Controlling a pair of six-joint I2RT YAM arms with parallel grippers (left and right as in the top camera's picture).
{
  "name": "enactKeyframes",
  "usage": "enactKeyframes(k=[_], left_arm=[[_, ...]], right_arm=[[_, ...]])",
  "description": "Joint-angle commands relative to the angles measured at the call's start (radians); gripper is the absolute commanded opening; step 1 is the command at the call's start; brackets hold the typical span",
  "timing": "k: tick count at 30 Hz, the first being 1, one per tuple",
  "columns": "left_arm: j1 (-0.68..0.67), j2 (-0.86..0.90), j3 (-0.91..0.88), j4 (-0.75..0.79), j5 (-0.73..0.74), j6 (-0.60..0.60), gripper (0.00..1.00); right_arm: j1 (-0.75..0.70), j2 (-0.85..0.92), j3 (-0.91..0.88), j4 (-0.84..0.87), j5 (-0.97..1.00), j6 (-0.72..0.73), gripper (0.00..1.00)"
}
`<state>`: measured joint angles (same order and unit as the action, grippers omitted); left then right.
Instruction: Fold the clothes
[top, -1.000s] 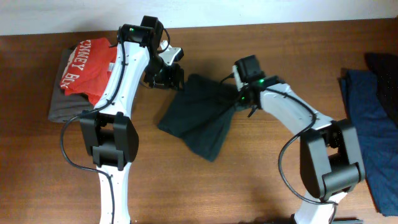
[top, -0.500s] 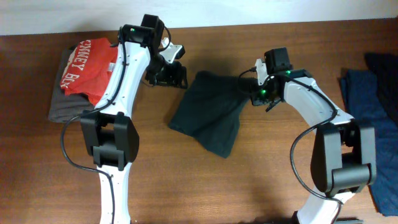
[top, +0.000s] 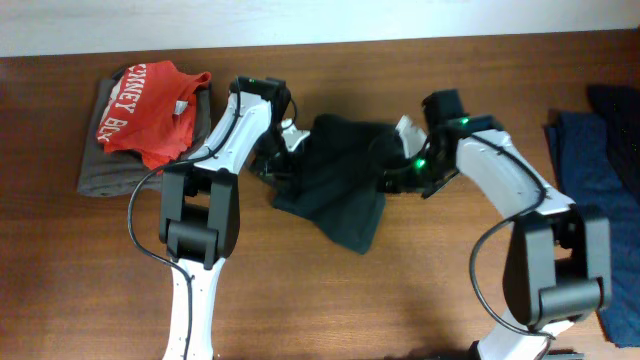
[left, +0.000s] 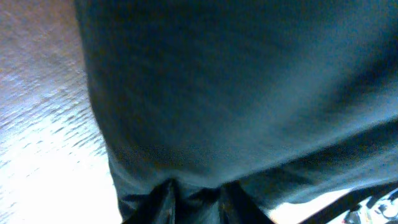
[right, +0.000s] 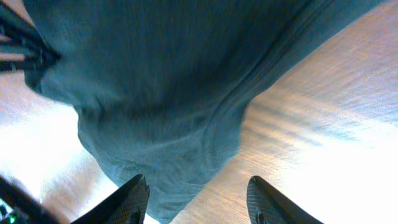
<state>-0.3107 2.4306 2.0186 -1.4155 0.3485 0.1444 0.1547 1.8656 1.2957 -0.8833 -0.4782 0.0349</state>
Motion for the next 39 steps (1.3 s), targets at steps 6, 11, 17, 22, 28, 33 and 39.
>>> enactKeyframes(k=[6, 11, 17, 22, 28, 33, 39], left_arm=[[0.006, 0.012, -0.064, 0.031, 0.142, 0.031, 0.01], [0.008, 0.011, -0.062, 0.005, 0.159, 0.037, 0.00], [0.069, 0.011, -0.061, -0.064, 0.118, 0.038, 0.01], [0.110, 0.009, -0.061, -0.081, 0.140, 0.047, 0.02], [0.110, -0.037, -0.053, -0.122, 0.262, 0.113, 0.25], [0.111, -0.134, -0.026, 0.019, 0.259, 0.119, 0.26], [0.111, -0.173, -0.026, 0.342, 0.285, 0.087, 0.25]], right_arm=[[0.122, 0.041, -0.079, 0.058, -0.019, 0.040, 0.41], [0.138, 0.041, -0.079, 0.049, 0.111, 0.117, 0.07], [0.077, 0.041, -0.078, -0.076, 0.336, 0.156, 0.04], [0.051, 0.037, -0.078, -0.140, 0.333, 0.111, 0.17], [0.030, -0.021, -0.042, -0.193, 0.318, 0.073, 0.31], [0.006, -0.103, 0.042, -0.110, 0.122, 0.025, 0.38], [0.003, -0.093, 0.053, 0.174, 0.071, 0.168, 0.30]])
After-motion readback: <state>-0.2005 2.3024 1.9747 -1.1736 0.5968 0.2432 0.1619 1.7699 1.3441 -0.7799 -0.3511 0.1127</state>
